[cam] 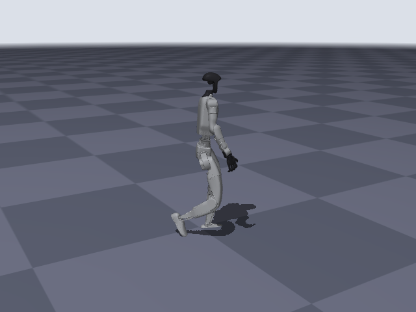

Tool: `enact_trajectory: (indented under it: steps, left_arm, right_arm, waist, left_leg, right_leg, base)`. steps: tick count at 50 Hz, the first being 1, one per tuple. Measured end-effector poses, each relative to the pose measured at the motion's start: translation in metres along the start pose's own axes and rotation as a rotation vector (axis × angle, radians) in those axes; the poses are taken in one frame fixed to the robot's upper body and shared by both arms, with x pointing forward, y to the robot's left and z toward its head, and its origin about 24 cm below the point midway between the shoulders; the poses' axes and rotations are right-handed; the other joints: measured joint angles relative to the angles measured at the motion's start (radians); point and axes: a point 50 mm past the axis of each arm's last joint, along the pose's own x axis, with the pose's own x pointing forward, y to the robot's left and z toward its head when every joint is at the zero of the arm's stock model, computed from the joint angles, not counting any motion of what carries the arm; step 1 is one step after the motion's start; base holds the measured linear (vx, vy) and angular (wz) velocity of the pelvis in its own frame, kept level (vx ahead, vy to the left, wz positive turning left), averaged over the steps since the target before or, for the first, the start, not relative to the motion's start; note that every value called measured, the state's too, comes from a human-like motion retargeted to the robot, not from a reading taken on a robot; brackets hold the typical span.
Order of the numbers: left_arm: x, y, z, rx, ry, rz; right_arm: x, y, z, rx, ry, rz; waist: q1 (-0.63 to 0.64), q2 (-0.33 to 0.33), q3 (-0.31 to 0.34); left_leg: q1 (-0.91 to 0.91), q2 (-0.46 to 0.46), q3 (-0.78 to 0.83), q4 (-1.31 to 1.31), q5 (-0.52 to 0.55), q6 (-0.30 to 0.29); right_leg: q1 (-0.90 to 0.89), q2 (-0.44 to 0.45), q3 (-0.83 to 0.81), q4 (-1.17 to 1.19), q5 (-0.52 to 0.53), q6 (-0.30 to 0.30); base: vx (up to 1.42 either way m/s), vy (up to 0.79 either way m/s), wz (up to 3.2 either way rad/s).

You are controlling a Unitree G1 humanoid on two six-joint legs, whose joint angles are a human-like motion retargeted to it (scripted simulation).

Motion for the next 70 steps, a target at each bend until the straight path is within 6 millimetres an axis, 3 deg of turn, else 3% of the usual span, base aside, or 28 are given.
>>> enact_trajectory:
  steps: [5, 8, 10, 13, 17, 21, 23, 26, 28, 31, 33, 35, 38, 41, 45, 50, 55, 58, 59, 62, 63, 65, 68, 70]
  left_arm:
    - [-0.004, 0.003, 0.068, 0.089, -0.201, 0.07]
    - [-0.014, 0.0, 0.112, 0.144, -0.355, 0.103]
    - [-0.021, -0.004, 0.136, 0.184, -0.447, 0.116]
    - [-0.034, -0.011, 0.168, 0.234, -0.572, 0.127]
    - [-0.045, -0.018, 0.19, 0.291, -0.67, 0.127]
    - [-0.043, -0.022, 0.185, 0.317, -0.667, 0.118]
    - [-0.031, -0.029, 0.158, 0.308, -0.6, 0.094]
    - [-0.023, -0.02, 0.141, 0.288, -0.516, 0.09]
    - [-0.015, -0.018, 0.115, 0.251, -0.421, 0.073]
    - [-0.005, -0.014, 0.076, 0.201, -0.289, 0.047]
    - [-0.003, -0.013, 0.06, 0.178, -0.241, 0.033]
    - [-0.002, -0.012, 0.053, 0.159, -0.228, 0.024]
    - [-0.004, -0.006, 0.053, 0.103, -0.253, 0.025]
    - [-0.004, 0.002, 0.041, 0.002, -0.249, 0.053]
    - [-0.005, 0.021, 0.011, -0.166, -0.189, 0.124]
    - [-0.01, 0.038, -0.048, -0.332, -0.036, 0.21]
    - [-0.021, 0.042, -0.099, -0.468, 0.1, 0.271]
    - [-0.027, 0.044, -0.119, -0.541, 0.154, 0.301]
    - [-0.029, 0.048, -0.123, -0.56, 0.162, 0.307]
    - [-0.027, 0.05, -0.115, -0.568, 0.144, 0.285]
    - [-0.023, 0.048, -0.105, -0.553, 0.12, 0.268]
    - [-0.016, 0.042, -0.082, -0.504, 0.061, 0.226]
    - [-0.006, 0.033, -0.018, -0.4, -0.086, 0.159]
    - [-0.004, 0.024, 0.03, -0.315, -0.198, 0.116]
  right_arm:
    - [-0.003, -0.003, -0.019, 0.043, 0.055, -0.05]
    - [-0.01, -0.005, -0.041, 0.068, 0.105, -0.091]
    - [-0.015, -0.004, -0.055, 0.087, 0.142, -0.106]
    - [-0.02, -0.007, -0.068, 0.113, 0.177, -0.121]
    - [-0.025, -0.012, -0.077, 0.142, 0.205, -0.137]
    - [-0.028, -0.017, -0.082, 0.17, 0.212, -0.168]
    - [-0.032, -0.01, -0.093, 0.189, 0.238, -0.174]
    - [-0.032, -0.023, -0.088, 0.218, 0.222, -0.216]
    - [-0.031, -0.026, -0.085, 0.222, 0.218, -0.225]
    - [-0.029, -0.03, -0.078, 0.216, 0.192, -0.232]
    - [-0.028, -0.034, -0.07, 0.201, 0.163, -0.238]
    - [-0.026, -0.04, -0.06, 0.181, 0.132, -0.244]
    - [-0.021, -0.049, -0.039, 0.149, 0.079, -0.26]
    - [-0.016, -0.054, -0.02, 0.129, 0.028, -0.277]
    - [-0.009, -0.056, 0.015, 0.12, -0.071, -0.29]
    - [-0.002, -0.048, 0.055, 0.068, -0.193, -0.249]
    - [0.001, -0.034, 0.063, 0.055, -0.23, -0.205]
    - [0.003, -0.021, 0.046, 0.069, -0.181, -0.17]
    - [0.005, -0.013, 0.038, 0.079, -0.153, -0.141]
    - [0.006, 0.007, 0.012, 0.114, -0.063, -0.061]
    - [0.005, 0.011, 0.004, 0.124, -0.037, -0.043]
    - [0.003, 0.019, -0.014, 0.138, 0.024, -0.023]
    - [-0.001, 0.017, -0.033, 0.157, 0.091, -0.03]
    - [-0.006, 0.012, -0.046, 0.164, 0.131, -0.054]
  waist:
    - [-0.056, 0.021, -0.013]
    - [-0.087, 0.048, 0.005]
    - [-0.109, 0.051, 0.013]
    - [-0.12, 0.097, 0.033]
    - [-0.125, 0.126, 0.03]
    - [-0.122, 0.117, 0.003]
    - [-0.088, 0.109, -0.011]
    - [-0.12, 0.154, -0.027]
    - [-0.127, 0.196, -0.031]
    - [-0.12, 0.281, -0.037]
    - [-0.104, 0.331, -0.044]
    - [-0.079, 0.355, -0.054]
    - [-0.028, 0.348, -0.09]
    - [0.032, 0.33, -0.114]
    - [0.088, 0.293, -0.13]
    - [0.122, 0.246, -0.163]
    - [0.145, 0.237, -0.216]
    - [0.133, 0.191, -0.245]
    - [0.118, 0.147, -0.237]
    - [0.058, 0.023, -0.212]
    - [0.038, -0.005, -0.207]
    - [-0.002, -0.036, -0.21]
    - [-0.043, -0.041, -0.192]
    - [-0.06, -0.009, -0.169]
  left_leg:
    - [0.131, -0.087, -0.213, -0.178, 0.057, -0.05]
    - [0.265, -0.1, -0.367, -0.299, 0.086, -0.093]
    - [0.325, -0.115, -0.457, -0.317, 0.077, -0.109]
    - [0.445, -0.06, -0.591, -0.407, 0.08, -0.129]
    - [0.518, -0.024, -0.714, -0.413, 0.038, -0.141]
    - [0.567, -0.04, -0.794, -0.349, -0.02, -0.146]
    - [0.583, -0.077, -0.782, -0.237, -0.069, -0.141]
    - [0.597, -0.024, -0.809, -0.076, -0.099, -0.172]
    - [0.583, 0.015, -0.786, 0.087, -0.064, -0.22]
    - [0.5, 0.062, -0.758, 0.391, 0.057, -0.346]
    - [0.4, 0.09, -0.712, 0.587, 0.167, -0.426]
    - [0.262, 0.118, -0.633, 0.756, 0.217, -0.442]
    - [-0.013, 0.149, -0.508, 0.92, 0.153, -0.366]
    - [-0.224, 0.174, -0.423, 0.922, 0.046, -0.295]
    - [-0.399, 0.193, -0.345, 0.677, 0.001, -0.24]
    - [-0.453, 0.189, -0.29, 0.109, 0.084, -0.238]
    - [-0.507, 0.184, -0.263, 0.034, 0.121, -0.213]
    - [-0.505, 0.14, -0.247, 0.125, 0.165, -0.172]
    - [-0.47, 0.098, -0.226, 0.127, 0.172, -0.153]
    - [-0.359, -0.043, -0.182, 0.1, 0.16, -0.097]
    - [-0.319, -0.081, -0.183, 0.073, 0.154, -0.084]
    - [-0.255, -0.133, -0.201, 0.057, 0.12, -0.068]
    - [-0.06, -0.165, -0.285, -0.11, 0.119, -0.077]
    - [0.105, -0.146, -0.361, -0.244, 0.125, -0.092]
  right_leg:
    - [-0.155, 0.049, 0.089, 0.0, -0.168, -0.078]
    - [-0.209, 0.137, 0.128, -0.147, -0.229, -0.086]
    - [-0.253, 0.194, 0.174, -0.253, -0.234, -0.069]
    - [-0.281, 0.348, 0.226, -0.488, -0.169, -0.019]
    - [-0.309, 0.503, 0.325, -0.809, -0.088, 0.057]
    - [-0.354, 0.569, 0.445, -0.934, -0.074, 0.096]
    - [-0.373, 0.611, 0.51, -0.865, -0.066, 0.1]
    - [-0.343, 0.643, 0.487, -0.792, -0.025, 0.086]
    - [-0.313, 0.675, 0.456, -0.725, -0.015, 0.06]
    - [-0.258, 0.731, 0.387, -0.683, -0.053, -0.008]
    - [-0.219, 0.753, 0.348, -0.692, -0.083, -0.05]
    - [-0.181, 0.749, 0.321, -0.711, -0.119, -0.078]
    - [-0.136, 0.708, 0.288, -0.783, -0.157, -0.091]
    - [-0.07, 0.673, 0.253, -0.841, -0.2, -0.092]
    - [0.064, 0.632, 0.231, -0.985, -0.23, -0.085]
    - [0.196, 0.588, 0.202, -1.13, -0.246, -0.072]
    - [0.205, 0.581, 0.19, -0.994, -0.26, -0.056]
    - [0.178, 0.529, 0.184, -0.802, -0.191, -0.02]
    - [0.156, 0.477, 0.196, -0.678, -0.162, 0.002]
    - [0.053, 0.319, 0.24, -0.291, -0.003, 0.056]
    - [0.007, 0.278, 0.253, -0.184, 0.04, 0.055]
    - [-0.082, 0.214, 0.261, -0.01, 0.027, 0.021]
    - [-0.228, 0.165, 0.273, 0.091, -0.118, -0.056]
    - [-0.296, 0.182, 0.264, 0.048, -0.207, -0.094]
  base:
    - [0.37, 0.06, 2.17]
    - [0.47, 0.0, 2.55]
    - [0.51, -0.01, 2.52]
    - [0.56, -0.02, 2.1]
    - [0.58, -0.06, 1.64]
    - [0.62, -0.09, 1.28]
    - [0.64, -0.09, 0.75]
    - [0.73, -0.11, 1.51]
    - [0.68, -0.12, 1.26]
    - [0.61, -0.11, 1.07]
    - [0.57, -0.08, 1.13]
    - [0.56, -0.09, 1.22]
    - [0.57, -0.1, 1.27]
    - [0.61, -0.11, 1.04]
    - [0.69, -0.05, 0.73]
    - [0.74, 0.04, 0.56]
    - [0.76, 0.12, 0.46]
    - [0.81, 0.12, 0.55]
    - [0.79, 0.11, 0.9]
    - [0.76, 0.07, 1.22]
    - [0.76, 0.04, 1.19]
    - [0.77, 0.02, 1.05]
    - [0.77, -0.01, 0.92]
    - [0.79, -0.05, 0.94]
